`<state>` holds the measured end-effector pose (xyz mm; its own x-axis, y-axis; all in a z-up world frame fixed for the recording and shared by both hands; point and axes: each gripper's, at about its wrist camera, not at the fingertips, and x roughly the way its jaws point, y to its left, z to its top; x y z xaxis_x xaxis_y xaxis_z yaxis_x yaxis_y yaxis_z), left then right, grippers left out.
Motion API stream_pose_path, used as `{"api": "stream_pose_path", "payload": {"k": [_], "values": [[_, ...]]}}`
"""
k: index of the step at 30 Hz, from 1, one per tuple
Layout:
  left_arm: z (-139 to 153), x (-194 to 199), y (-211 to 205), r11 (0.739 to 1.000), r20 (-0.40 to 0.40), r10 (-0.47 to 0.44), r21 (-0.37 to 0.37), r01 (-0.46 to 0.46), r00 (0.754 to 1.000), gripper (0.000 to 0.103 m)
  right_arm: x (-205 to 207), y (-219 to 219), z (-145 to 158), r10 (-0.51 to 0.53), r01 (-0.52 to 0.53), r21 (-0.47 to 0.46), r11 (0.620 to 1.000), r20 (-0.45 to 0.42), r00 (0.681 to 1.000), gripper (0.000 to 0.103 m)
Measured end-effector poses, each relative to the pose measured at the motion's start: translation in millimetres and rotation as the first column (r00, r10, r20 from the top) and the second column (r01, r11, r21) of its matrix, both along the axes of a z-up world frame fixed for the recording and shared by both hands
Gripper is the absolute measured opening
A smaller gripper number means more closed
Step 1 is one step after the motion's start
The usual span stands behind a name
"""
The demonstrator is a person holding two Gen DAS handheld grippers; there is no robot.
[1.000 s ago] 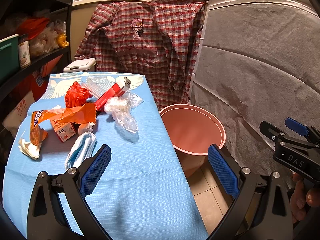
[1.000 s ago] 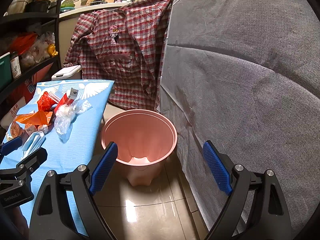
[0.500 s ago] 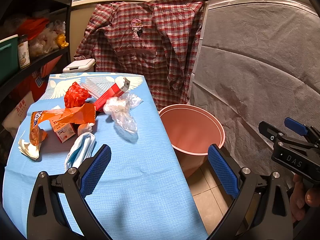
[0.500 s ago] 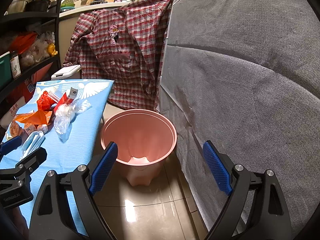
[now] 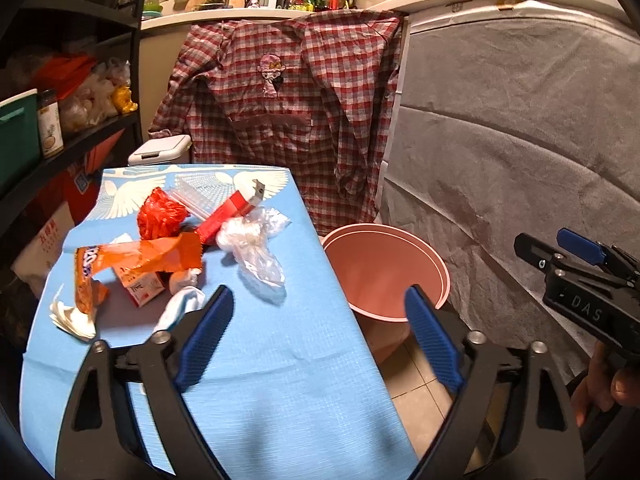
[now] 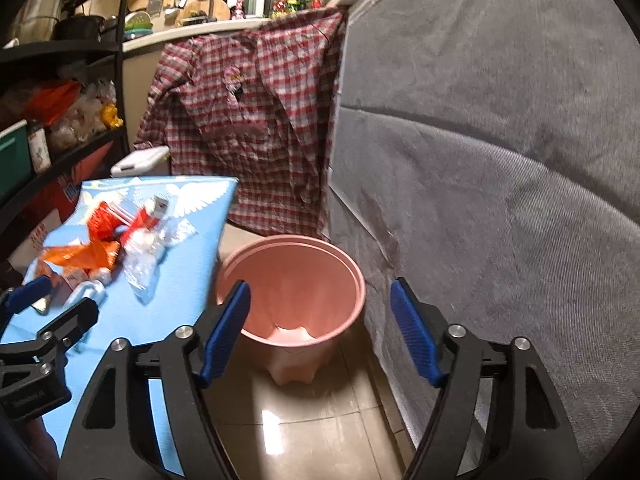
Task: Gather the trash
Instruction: 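Grasp the red plastic bag with the left tool while the right tool grasps the clear plastic bag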
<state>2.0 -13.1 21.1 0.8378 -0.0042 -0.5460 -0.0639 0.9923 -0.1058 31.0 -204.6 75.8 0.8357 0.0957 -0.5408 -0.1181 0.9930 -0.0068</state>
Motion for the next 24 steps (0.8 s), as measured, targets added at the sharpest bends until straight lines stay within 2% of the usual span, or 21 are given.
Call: {"api": "stream_pose_path", "payload": {"k": [1, 3, 8, 13, 15, 16, 18, 21, 24], "values": [[2.3, -0.6, 3.9, 1.000, 0.000, 0.000, 0.001, 0.000, 1.000, 0.077, -0.2, 2.5, 4.6, 0.018, -0.018, 0.013, 1.000, 0.006, 1.000, 0.066], [10.7, 0.6, 15.0, 1.000, -0.001, -0.001, 0.006, 0.001, 1.000, 0.065, -0.3, 10.0, 12.7, 0.042, -0.042, 0.026, 0.999, 0.013, 0.999, 0.062], [33.5, 7.2, 53.6, 1.000, -0.010, 0.001, 0.012, -0.001, 1.000, 0.047, 1.6, 33.7, 37.9, 0.111, -0.114, 0.052, 0.992, 0.044, 0.993, 0.052], [51.1, 23.6, 106.0, 0.999, -0.018, 0.034, 0.030, -0.033, 0.999, 0.029, 21.9, 70.2, 65.2, 0.226, -0.231, 0.104, 0.967, 0.060, 0.972, 0.043], [55.3, 31.4, 127.0, 0.997, -0.018, 0.050, 0.051, -0.049, 0.999, 0.021, 33.5, 89.0, 75.0, 0.279, -0.286, 0.114, 0.952, 0.070, 0.958, 0.035], [56.6, 35.3, 137.4, 0.997, -0.018, 0.060, 0.059, -0.059, 0.998, 0.019, 37.7, 96.8, 77.9, 0.303, -0.310, 0.121, 0.943, 0.073, 0.950, 0.033], [57.5, 45.1, 160.7, 0.997, -0.027, 0.068, 0.050, -0.066, 0.997, 0.015, 52.8, 117.9, 80.2, 0.362, -0.368, 0.135, 0.920, 0.065, 0.930, 0.021], [51.4, 55.3, 194.1, 0.995, -0.034, 0.093, 0.035, -0.092, 0.995, 0.015, 76.4, 143.1, 73.2, 0.412, -0.414, 0.131, 0.901, 0.047, 0.910, 0.017], [34.3, 57.4, 220.4, 0.993, -0.050, 0.116, -0.006, -0.116, 0.992, 0.015, 99.8, 165.4, 52.4, 0.448, -0.444, 0.154, 0.883, 0.011, 0.894, 0.017]]}}
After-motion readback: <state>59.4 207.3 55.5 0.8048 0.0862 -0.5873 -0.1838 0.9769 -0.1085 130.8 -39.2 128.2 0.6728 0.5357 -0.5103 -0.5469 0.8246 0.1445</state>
